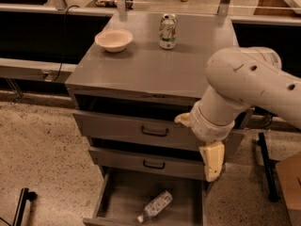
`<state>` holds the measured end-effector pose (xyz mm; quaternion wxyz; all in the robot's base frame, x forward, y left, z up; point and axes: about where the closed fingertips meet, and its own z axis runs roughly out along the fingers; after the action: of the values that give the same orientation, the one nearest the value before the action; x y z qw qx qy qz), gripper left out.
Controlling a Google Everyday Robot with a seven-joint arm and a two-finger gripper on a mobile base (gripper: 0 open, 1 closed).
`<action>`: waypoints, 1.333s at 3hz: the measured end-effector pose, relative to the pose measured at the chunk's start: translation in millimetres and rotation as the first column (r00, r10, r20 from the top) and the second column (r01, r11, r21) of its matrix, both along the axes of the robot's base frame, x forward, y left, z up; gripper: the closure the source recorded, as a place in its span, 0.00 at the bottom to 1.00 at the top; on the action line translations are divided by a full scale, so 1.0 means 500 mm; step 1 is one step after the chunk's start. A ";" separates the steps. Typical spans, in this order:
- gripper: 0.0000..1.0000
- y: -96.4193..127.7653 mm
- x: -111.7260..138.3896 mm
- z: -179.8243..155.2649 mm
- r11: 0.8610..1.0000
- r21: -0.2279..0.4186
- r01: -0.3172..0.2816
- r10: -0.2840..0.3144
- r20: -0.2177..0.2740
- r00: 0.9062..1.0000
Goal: Pick blue plastic bottle from bottom drawer and place on counter
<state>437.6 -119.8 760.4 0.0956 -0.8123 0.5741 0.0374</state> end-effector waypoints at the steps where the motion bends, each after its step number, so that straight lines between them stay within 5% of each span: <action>1: 0.00 0.019 -0.001 0.012 0.999 -0.019 -0.029 0.030 0.016 0.999; 2: 0.00 0.026 -0.030 -0.068 0.994 -0.051 -0.099 0.101 0.025 0.995; 3: 0.00 0.003 -0.084 -0.235 0.989 -0.047 -0.137 0.138 0.024 0.990; 4: 0.00 0.015 -0.067 -0.245 0.991 -0.027 -0.131 0.133 0.077 0.988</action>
Offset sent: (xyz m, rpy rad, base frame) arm 0.0137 0.0644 -0.1546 0.0585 -0.3342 0.1672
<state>403.9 -112.2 637.9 0.1065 -0.8503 0.5154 0.0057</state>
